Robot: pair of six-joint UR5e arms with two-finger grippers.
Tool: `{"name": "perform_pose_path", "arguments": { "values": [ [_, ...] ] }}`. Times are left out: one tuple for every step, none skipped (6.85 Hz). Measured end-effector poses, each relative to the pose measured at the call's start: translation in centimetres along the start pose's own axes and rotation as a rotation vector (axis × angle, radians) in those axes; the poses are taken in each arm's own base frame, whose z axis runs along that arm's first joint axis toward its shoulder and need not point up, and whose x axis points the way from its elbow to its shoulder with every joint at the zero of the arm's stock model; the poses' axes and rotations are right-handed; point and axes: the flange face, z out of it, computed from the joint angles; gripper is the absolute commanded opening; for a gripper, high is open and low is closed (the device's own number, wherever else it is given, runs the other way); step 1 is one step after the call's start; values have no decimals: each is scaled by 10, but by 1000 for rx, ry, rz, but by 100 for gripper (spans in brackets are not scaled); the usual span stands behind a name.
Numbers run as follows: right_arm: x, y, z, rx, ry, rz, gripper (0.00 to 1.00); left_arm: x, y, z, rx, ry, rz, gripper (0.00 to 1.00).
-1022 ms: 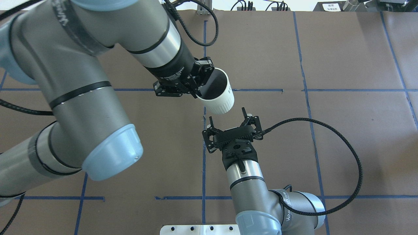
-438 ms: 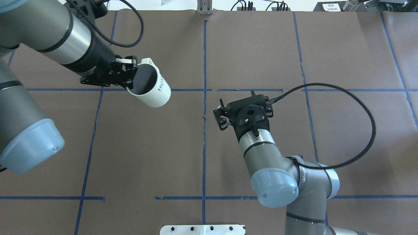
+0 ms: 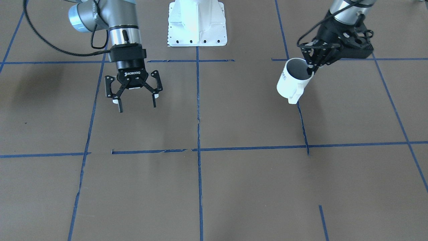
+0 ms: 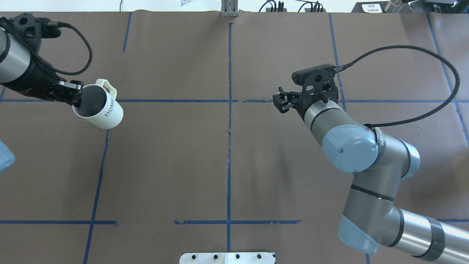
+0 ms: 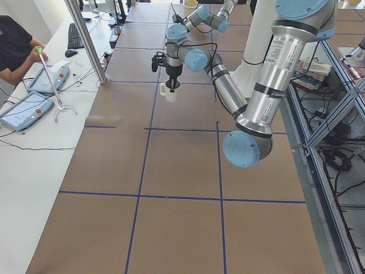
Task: Left arm hands cup to right arm to dump lemon
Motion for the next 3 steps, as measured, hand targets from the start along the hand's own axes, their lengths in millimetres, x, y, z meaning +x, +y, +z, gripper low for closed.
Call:
{"name": "perform_pose_path", "arguments": {
  "values": [
    [39,-17,5,-55,-6,-11,100,-55,0,16,-28,-17,39,0],
    [84,-32,5,-131,-20,-4,100,-106,6,38,-74,-15,56,0],
    [126,-40,5,-219,-21,19,100,-143,9,62,-107,-20,46,0]
  ]
}}
